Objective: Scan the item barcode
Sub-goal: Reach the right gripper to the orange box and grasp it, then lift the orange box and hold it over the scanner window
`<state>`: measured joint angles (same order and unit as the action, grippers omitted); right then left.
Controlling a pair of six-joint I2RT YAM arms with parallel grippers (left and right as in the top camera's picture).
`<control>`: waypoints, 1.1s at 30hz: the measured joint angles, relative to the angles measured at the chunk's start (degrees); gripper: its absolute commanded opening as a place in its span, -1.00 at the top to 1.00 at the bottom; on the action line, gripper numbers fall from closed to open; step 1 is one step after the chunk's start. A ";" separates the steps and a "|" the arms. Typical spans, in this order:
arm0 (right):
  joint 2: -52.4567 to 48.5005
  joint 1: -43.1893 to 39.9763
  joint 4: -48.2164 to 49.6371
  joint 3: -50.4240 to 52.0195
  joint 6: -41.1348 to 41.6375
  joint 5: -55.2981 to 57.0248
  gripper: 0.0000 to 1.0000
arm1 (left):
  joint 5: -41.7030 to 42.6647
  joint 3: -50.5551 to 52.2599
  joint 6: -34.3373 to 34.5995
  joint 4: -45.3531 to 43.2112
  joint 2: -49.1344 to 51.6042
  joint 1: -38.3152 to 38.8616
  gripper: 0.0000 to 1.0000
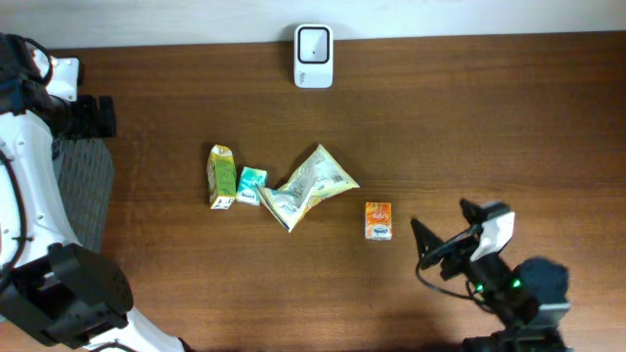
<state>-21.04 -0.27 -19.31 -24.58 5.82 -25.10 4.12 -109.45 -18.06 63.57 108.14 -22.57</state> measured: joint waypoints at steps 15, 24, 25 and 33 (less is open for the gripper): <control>-68.67 3.78 -20.11 -30.34 0.35 -8.83 0.18 | 0.02 0.02 0.00 0.00 0.00 0.00 -0.98; -81.20 5.84 -20.59 -30.34 0.70 -5.57 0.55 | 0.02 0.02 0.00 0.04 0.00 0.00 -0.98; -81.20 6.19 -19.98 -30.34 0.63 -5.55 0.59 | 0.02 0.02 0.00 0.02 0.00 0.00 -0.98; -81.18 6.93 -17.70 -30.34 0.70 -5.42 0.92 | 0.02 0.02 0.00 0.04 0.00 0.00 -0.98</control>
<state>-102.21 6.66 -37.01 -54.92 6.52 -30.52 4.14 -109.43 -18.06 63.61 108.14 -22.57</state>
